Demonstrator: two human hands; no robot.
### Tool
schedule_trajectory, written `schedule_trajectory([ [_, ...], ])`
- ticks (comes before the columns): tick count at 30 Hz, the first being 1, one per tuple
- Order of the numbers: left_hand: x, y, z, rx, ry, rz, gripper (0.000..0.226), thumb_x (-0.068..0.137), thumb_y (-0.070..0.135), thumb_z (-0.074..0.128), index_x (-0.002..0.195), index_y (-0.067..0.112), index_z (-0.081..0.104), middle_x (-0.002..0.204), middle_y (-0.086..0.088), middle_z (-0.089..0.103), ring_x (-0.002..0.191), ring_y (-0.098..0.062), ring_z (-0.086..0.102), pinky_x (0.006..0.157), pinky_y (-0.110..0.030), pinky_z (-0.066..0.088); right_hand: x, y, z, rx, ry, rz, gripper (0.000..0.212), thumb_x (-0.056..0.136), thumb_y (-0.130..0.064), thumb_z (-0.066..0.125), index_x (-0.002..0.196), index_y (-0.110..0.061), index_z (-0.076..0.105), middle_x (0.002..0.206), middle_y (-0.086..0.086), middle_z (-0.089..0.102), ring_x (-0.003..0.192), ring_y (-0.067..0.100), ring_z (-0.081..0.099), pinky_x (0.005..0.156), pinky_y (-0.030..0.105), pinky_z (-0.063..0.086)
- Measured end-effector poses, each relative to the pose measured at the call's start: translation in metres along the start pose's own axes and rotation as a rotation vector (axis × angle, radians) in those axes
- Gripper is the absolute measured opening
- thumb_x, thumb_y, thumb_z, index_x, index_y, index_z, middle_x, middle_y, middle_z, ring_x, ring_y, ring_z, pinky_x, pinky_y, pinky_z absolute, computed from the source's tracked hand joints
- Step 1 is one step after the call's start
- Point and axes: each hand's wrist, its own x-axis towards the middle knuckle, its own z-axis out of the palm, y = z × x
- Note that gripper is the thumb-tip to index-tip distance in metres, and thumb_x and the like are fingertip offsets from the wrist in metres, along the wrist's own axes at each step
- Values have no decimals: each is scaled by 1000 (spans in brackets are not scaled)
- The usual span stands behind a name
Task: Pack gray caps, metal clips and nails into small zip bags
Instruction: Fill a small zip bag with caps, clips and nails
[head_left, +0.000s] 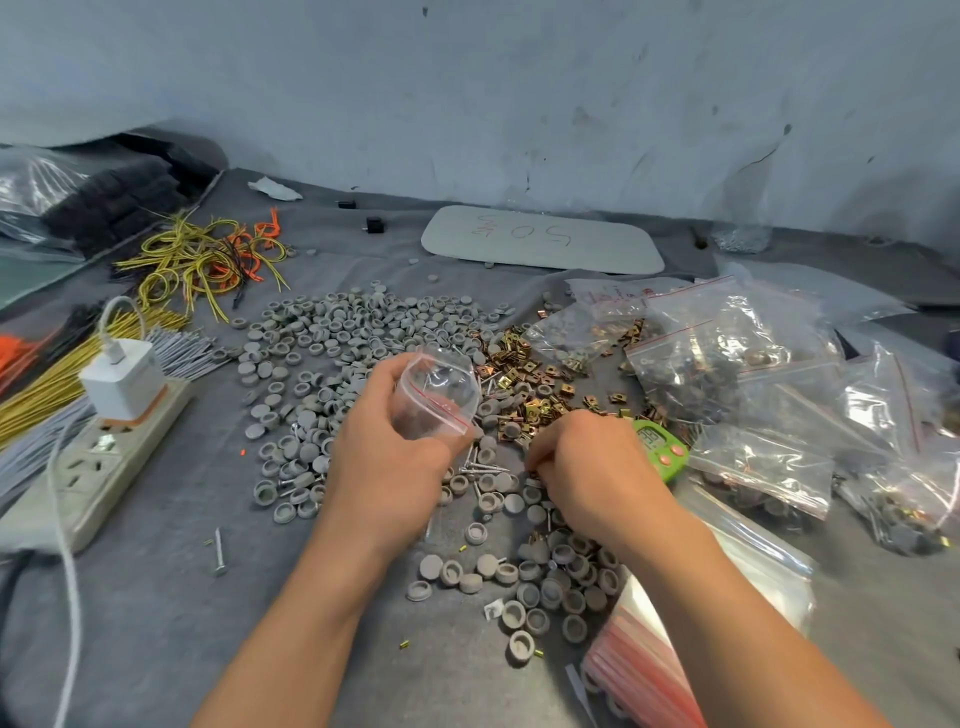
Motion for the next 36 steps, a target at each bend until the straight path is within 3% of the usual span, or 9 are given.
schedule_trajectory([
  [6,-3,1,-1,20,-2,7,55,65,36,75,116,50,60,96,16,76,88,-5,72,87,-47,59,2,-4,5,-99,16,-8,29,81,-6,61,92,-24,81,90,1,75,88,27,68,93,33,44],
  [13,-1,-4,-6,93,-3,28,54,83,13,82,118,47,60,95,18,76,87,-2,71,90,-45,58,3,-7,9,0,79,64,18,86,-14,64,92,-25,77,88,-1,76,89,24,68,92,35,35],
  [15,-1,-5,-6,104,-14,38,54,82,14,82,119,47,59,96,19,76,90,-1,71,92,-45,57,3,-8,5,166,135,101,17,93,-18,64,92,-27,79,86,-5,77,86,20,69,95,35,48],
  [17,-2,-4,-5,118,-23,50,54,81,19,83,118,50,57,98,22,75,92,0,71,92,-44,57,2,-9,-2,397,240,117,16,96,-23,67,89,-29,81,78,-15,75,73,4,68,73,27,57],
  [19,-3,-4,-3,135,-28,66,54,79,26,82,118,53,56,99,25,74,91,3,70,88,-41,57,-1,-12,-11,651,373,91,13,93,-26,73,86,-30,82,70,-21,73,64,-6,65,55,12,46],
  [22,-5,-4,1,204,-59,97,56,79,33,82,120,57,51,98,33,70,88,13,65,73,-25,49,-9,-21,-26,908,494,-57,10,86,-22,79,83,-30,83,74,-19,75,67,1,68,61,15,50],
  [27,-7,-3,6,275,-126,97,61,79,30,85,115,63,48,96,34,69,88,17,61,66,-21,44,-18,-40,-25,772,435,-177,15,81,-16,84,81,-31,84,72,-21,74,68,1,69,59,13,50],
  [33,-4,-5,-3,219,-59,92,51,81,31,80,115,59,54,98,29,71,89,7,67,77,-31,52,-11,-8,-35,713,529,-1,15,83,-23,85,73,-33,80,64,-20,71,57,0,64,51,16,50],
  [36,-4,-5,-7,195,-48,83,49,83,31,80,113,61,55,100,28,71,89,6,67,84,-38,56,-8,10,-34,428,362,96,17,86,-17,80,79,-31,82,67,-18,72,58,0,65,58,18,55],
])
